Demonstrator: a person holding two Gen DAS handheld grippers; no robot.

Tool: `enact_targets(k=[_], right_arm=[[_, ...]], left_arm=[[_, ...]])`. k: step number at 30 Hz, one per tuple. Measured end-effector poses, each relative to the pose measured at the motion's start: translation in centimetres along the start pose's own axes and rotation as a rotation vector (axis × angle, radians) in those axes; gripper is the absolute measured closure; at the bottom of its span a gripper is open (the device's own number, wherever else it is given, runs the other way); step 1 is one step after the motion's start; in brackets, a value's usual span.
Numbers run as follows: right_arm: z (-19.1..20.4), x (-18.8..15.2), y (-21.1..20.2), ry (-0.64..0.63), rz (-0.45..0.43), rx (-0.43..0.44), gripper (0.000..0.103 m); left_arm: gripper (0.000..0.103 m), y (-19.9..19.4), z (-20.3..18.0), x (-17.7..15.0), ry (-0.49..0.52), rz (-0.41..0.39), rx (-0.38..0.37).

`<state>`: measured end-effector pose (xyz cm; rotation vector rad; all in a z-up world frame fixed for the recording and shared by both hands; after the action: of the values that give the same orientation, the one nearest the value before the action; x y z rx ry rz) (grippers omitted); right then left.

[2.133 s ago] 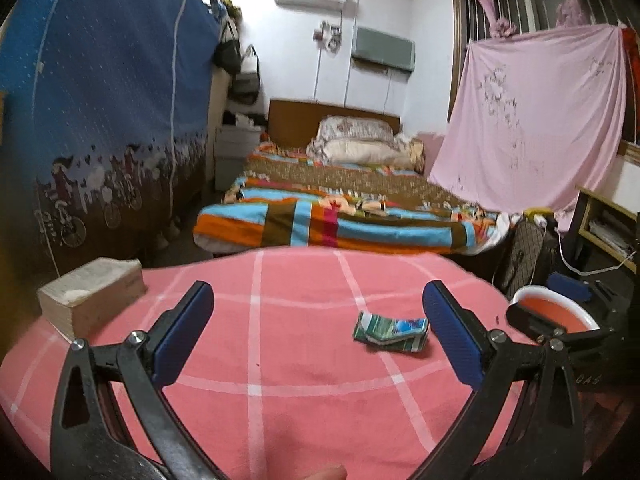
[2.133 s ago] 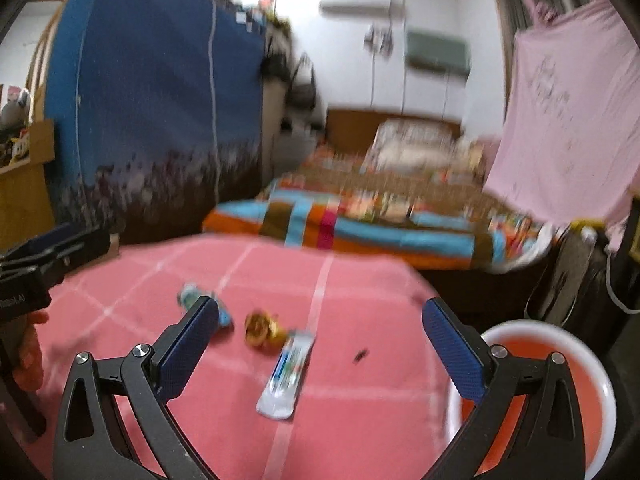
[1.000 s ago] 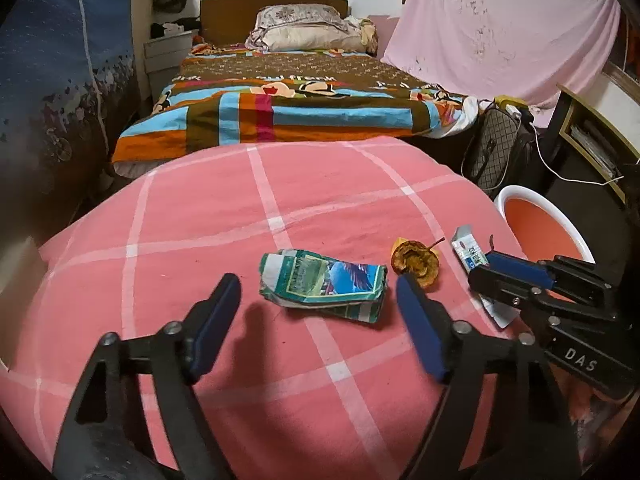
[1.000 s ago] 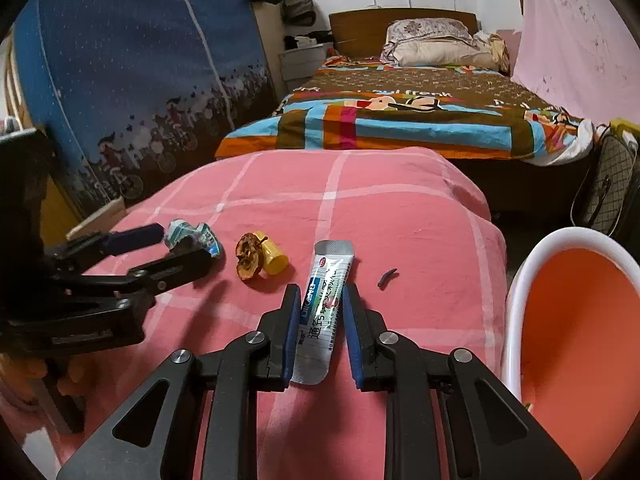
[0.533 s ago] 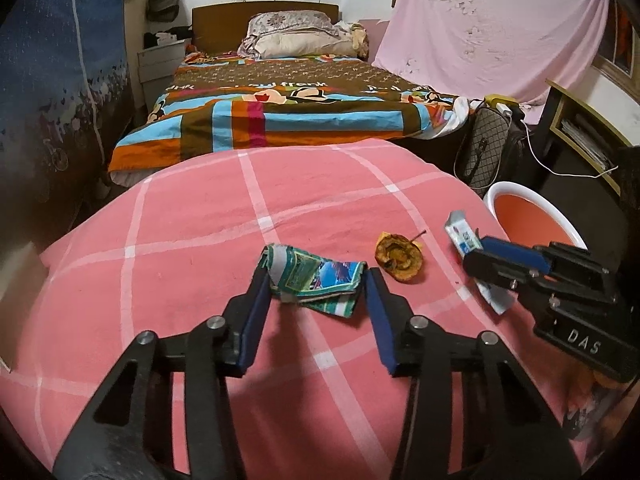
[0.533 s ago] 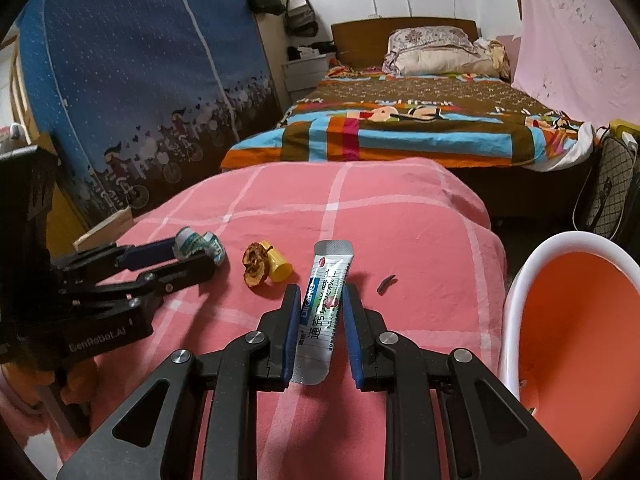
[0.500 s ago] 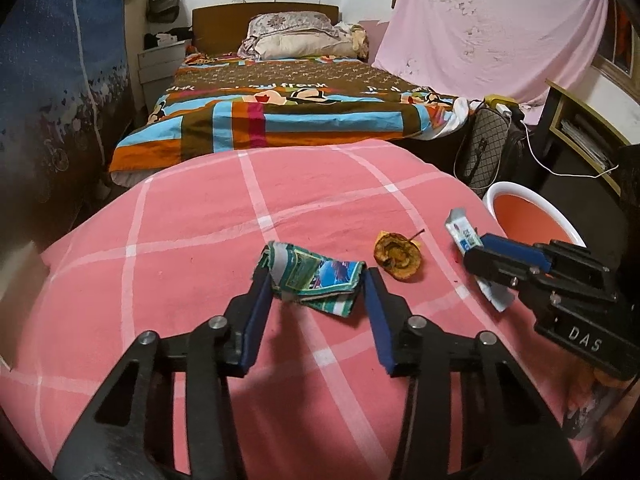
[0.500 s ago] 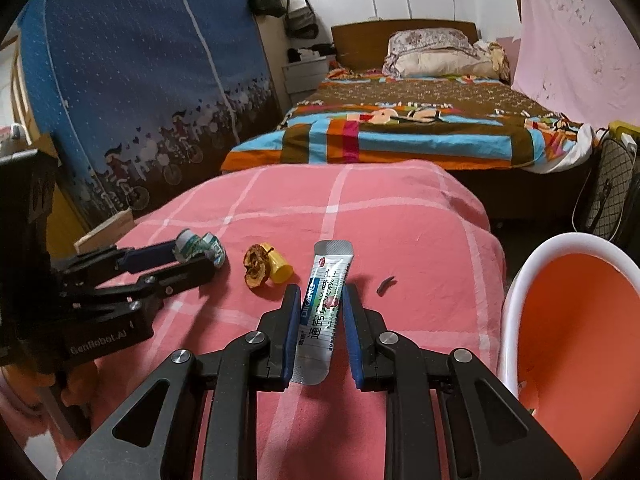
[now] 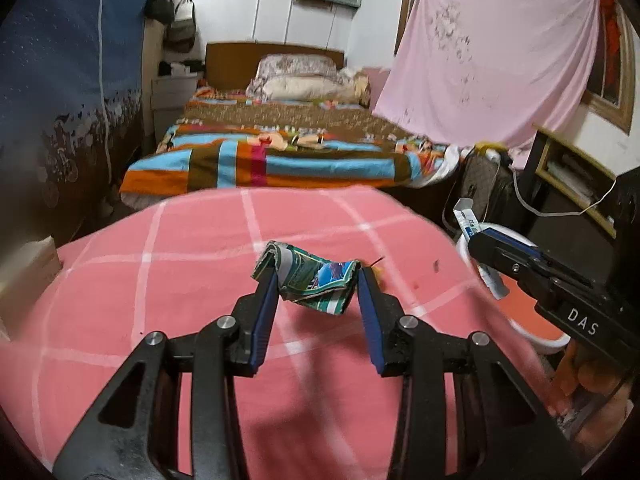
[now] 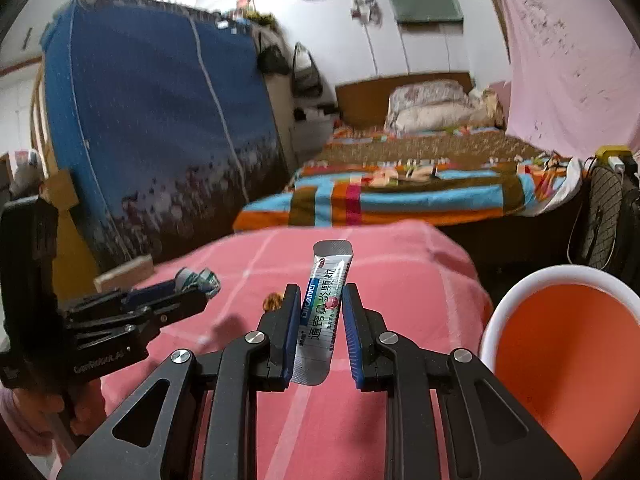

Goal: Collect trash
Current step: 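Carry the wrapper and tube over the orange basin and open both tools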

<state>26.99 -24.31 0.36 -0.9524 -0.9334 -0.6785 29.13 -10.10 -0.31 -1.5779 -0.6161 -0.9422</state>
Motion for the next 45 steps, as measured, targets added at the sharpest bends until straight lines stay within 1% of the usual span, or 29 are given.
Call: enact_targets(k=[6,10,13,17,20,23,29,37,40,45], right_arm=[[-0.7,0.8,-2.3,-0.004,-0.090,0.009,0.084],[-0.6,1.3,-4.2,-0.064,-0.159,-0.032,0.084],[-0.5,1.6,-6.0,-0.113,-0.227,-0.068,0.084],[-0.7,2.3,-9.1,-0.162,-0.341,-0.103,0.084],[-1.2,2.4,-10.8,-0.180,-0.391,-0.142,0.084],[-2.2,2.5,-12.2,-0.167,-0.428,-0.169,0.084],[-5.4,2.2,-14.4,-0.094,-0.451,-0.228,0.084],[-8.7,1.8,-16.2,-0.008,-0.447,-0.295,0.084],[-9.6,1.4,-16.6,0.024,-0.438,-0.313,0.084],[-10.4,1.1,-17.1,0.062,-0.428,-0.326,0.083]], left_arm=[[0.078,-1.8,-1.6,0.7,-0.005,-0.098,-0.029],[0.078,-3.2,-3.0,1.5,-0.005,-0.176,-0.059],[0.078,-4.3,-4.3,2.1,0.007,-0.235,-0.084],[0.078,-5.6,-6.6,2.6,0.047,-0.313,-0.110],[0.078,-6.4,-8.6,2.8,0.096,-0.370,-0.128],[0.078,-6.9,-10.3,2.8,0.135,-0.409,-0.146],[0.077,-7.3,-13.0,2.7,0.173,-0.428,-0.190],[0.077,-7.2,-16.6,2.1,0.228,-0.410,-0.246],[0.077,-6.5,-18.0,1.7,0.242,-0.375,-0.262],[0.074,-4.8,-19.8,1.0,0.242,-0.273,-0.305]])
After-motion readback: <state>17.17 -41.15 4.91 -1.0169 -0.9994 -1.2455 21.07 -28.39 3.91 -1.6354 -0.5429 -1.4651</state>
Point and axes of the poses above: each gripper's, at about its wrist camera, not at the fingertips, and y roughly the way its jaws point, z to its left, x to its top, the point moved 5 cm from there along y, roughly the way its jaws point, and after that the axes turned 10 degrees about x, right-handed, at the moved point
